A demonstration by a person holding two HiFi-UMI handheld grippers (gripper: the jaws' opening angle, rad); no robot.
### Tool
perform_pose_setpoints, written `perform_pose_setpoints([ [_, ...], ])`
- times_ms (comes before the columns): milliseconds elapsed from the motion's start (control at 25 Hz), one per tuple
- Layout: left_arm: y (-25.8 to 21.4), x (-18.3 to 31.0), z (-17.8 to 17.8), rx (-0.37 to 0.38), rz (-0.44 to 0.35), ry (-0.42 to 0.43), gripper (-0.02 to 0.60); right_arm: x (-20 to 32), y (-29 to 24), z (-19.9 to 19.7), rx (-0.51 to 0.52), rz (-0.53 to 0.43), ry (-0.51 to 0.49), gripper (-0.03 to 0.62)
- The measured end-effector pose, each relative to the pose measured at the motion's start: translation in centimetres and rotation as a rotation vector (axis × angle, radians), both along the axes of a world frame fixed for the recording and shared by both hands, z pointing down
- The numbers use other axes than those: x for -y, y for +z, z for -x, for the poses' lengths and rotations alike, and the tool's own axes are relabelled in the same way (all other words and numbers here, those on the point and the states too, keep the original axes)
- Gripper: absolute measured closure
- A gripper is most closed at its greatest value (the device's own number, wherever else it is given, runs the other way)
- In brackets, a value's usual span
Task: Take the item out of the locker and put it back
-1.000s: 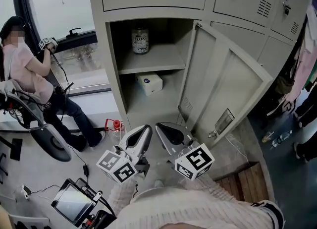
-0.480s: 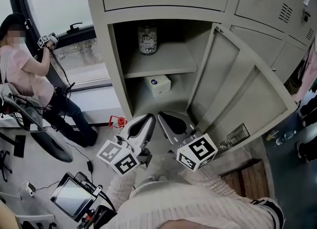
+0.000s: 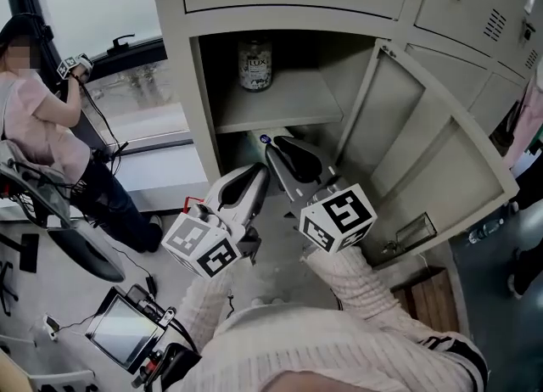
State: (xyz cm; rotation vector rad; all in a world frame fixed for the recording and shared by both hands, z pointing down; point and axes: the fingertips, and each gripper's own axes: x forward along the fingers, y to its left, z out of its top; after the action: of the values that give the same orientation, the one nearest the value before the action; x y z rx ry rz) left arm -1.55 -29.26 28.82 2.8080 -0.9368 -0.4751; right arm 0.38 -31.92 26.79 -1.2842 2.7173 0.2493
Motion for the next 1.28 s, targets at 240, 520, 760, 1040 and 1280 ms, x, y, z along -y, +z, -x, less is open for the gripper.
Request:
perform_pose_setpoints([
  [240,-1.9,1.3,0.2,0.025,-0.060,-0.014,0.577,3.2,-4.0,1.3,-0.054,-0.057,0.005,0.460],
  [520,-2.2,2.1,0.3,0.038,-0.071,-0.027,0.577,8.1,-6.5,1.1,-0.085,-0.015,0.060,0.310],
  [760,-2.5,2.7,0.1,0.053,-0.075,-0.027,0.577,11.7,-6.8,1.1,-0.149,0.046,0.145,0.261],
  [1040,-1.9,2.6,-0.8,0.066,-0.071,-0.002,0.575,15.5,-5.9,1.0,-0.162,0.130,0.189,0.199],
  [1280,-2.1,2.6,-0.7,0.076,-0.084,0.001,0.575,16.2,-6.2,1.7,-0.191,0.168,0.157,0.186],
])
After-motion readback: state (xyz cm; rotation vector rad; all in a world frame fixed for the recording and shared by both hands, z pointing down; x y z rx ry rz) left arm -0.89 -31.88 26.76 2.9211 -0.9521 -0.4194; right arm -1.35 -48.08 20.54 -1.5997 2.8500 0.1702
